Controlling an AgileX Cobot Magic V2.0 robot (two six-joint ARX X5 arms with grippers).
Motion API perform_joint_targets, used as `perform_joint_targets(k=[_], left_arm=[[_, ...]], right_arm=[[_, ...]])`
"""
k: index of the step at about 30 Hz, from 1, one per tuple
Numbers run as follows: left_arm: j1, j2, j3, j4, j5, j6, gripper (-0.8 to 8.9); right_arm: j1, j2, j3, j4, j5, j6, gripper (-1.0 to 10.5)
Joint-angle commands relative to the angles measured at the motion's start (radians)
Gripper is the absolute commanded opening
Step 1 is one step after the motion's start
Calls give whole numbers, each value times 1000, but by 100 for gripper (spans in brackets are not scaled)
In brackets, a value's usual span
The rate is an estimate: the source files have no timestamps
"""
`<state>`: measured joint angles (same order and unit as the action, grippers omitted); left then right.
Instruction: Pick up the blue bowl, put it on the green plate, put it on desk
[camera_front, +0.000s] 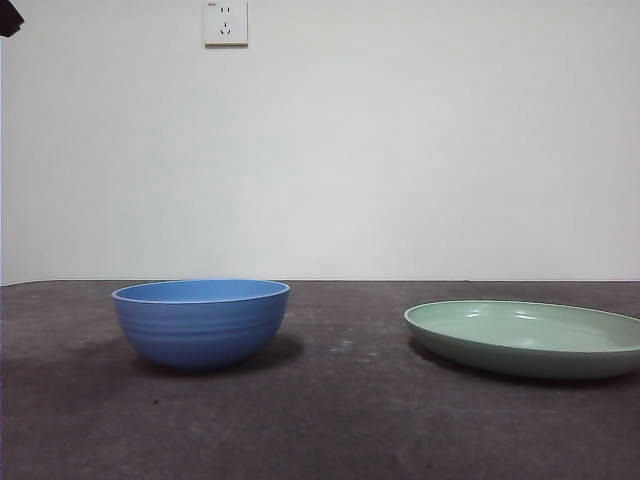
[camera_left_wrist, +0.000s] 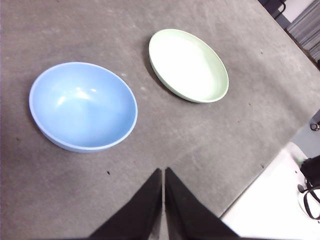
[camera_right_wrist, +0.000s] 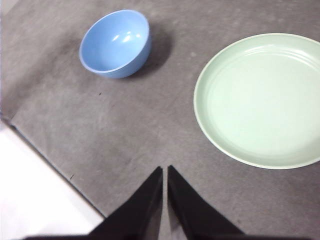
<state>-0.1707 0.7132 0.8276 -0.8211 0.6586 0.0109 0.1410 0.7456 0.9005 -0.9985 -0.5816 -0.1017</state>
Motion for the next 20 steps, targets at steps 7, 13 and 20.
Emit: perform_joint_targets(k=[7, 13, 20], left_arm=[[-3, 6, 22, 6, 4, 15, 212], [-3, 7, 22, 6, -8, 11, 474], [-7, 28, 23, 26, -16, -6, 470]], right_arm=[[14, 5, 17, 3, 4, -5, 233], [14, 5, 17, 13, 10, 15, 404], [14, 5, 17, 23, 10, 16, 404]])
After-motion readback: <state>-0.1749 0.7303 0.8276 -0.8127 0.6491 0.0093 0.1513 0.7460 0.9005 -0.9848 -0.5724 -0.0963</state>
